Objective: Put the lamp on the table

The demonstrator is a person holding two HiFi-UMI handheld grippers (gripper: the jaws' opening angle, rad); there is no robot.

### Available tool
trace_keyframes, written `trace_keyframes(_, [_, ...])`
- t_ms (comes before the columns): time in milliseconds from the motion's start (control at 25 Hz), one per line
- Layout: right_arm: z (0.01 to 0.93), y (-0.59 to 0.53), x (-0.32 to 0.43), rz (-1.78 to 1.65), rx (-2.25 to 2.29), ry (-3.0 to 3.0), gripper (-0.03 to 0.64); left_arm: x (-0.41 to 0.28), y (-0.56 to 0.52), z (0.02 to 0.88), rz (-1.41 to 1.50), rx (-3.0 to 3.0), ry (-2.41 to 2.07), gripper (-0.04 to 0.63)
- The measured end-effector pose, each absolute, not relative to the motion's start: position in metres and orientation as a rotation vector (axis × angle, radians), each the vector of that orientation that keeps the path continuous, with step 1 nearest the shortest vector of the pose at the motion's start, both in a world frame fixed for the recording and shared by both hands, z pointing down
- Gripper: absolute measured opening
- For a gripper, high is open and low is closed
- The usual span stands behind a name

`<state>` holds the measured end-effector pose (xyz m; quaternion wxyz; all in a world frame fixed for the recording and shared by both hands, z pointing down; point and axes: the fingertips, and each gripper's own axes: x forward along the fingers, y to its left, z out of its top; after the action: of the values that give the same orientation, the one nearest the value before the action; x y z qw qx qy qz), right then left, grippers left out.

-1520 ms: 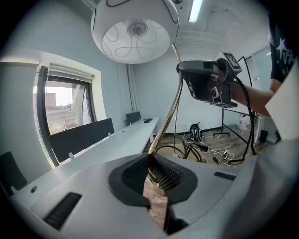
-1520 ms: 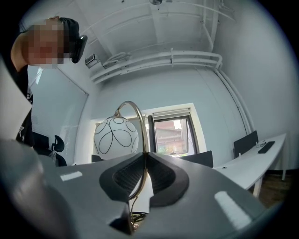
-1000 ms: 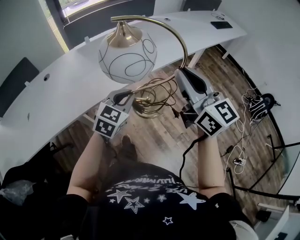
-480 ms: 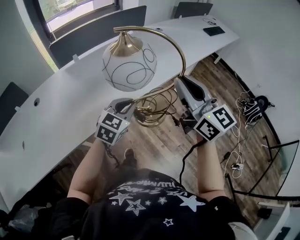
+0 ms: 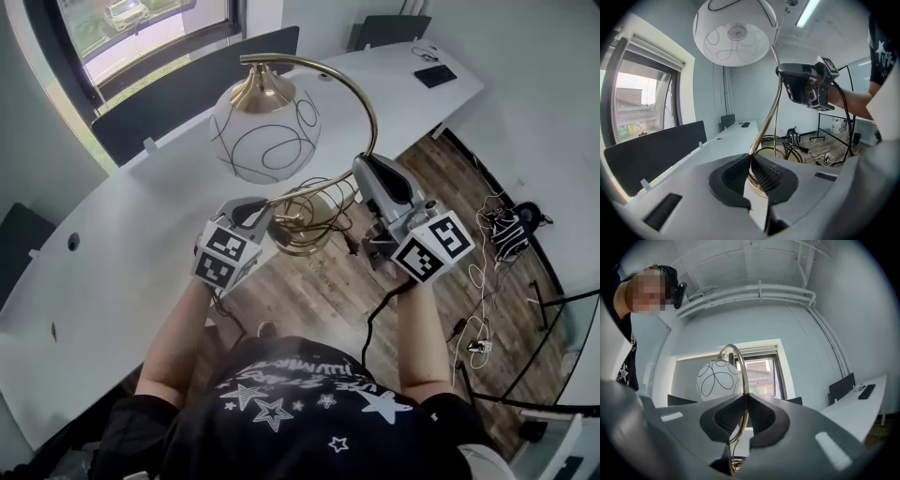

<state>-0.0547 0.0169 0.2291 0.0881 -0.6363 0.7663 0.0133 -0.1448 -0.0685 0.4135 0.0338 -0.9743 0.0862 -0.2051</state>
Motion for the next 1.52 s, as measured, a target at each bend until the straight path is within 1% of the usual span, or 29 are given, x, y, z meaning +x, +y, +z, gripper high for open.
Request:
trace_keyframes(480, [0.247, 0.007, -0.042, 0.067, -1.846, 2.304, 0.031, -0.136, -0.083, 0.427, -0.609, -2.971, 0.331, 0.035])
trace_keyframes(680, [0.243, -0.051, 0.017, 0.038, -1.735, 2.367, 0.031, -0.085, -0.127, 0.425, -0.655, -2.994, 0.414, 0.035])
trace_keyframes(880, [0.235, -0.099, 0.080, -0.030, -1.552, 2.489, 0.031, -0.037, -0.157, 0.414, -0.724, -2.987, 0.638, 0.035])
trace_keyframes(1120, [0.247, -0.113, 0.101, -0.028, -1.391, 2.611, 0.031, -0.018, -0.153, 0.430, -0.720, -2.973, 0.838, 0.035])
trace_keyframes(1520, [0.243, -0.155, 0.148, -0.071, -1.190, 2.710, 0.031, 0.026, -0.174, 0.427, -0.728, -2.954, 1.077, 0.035])
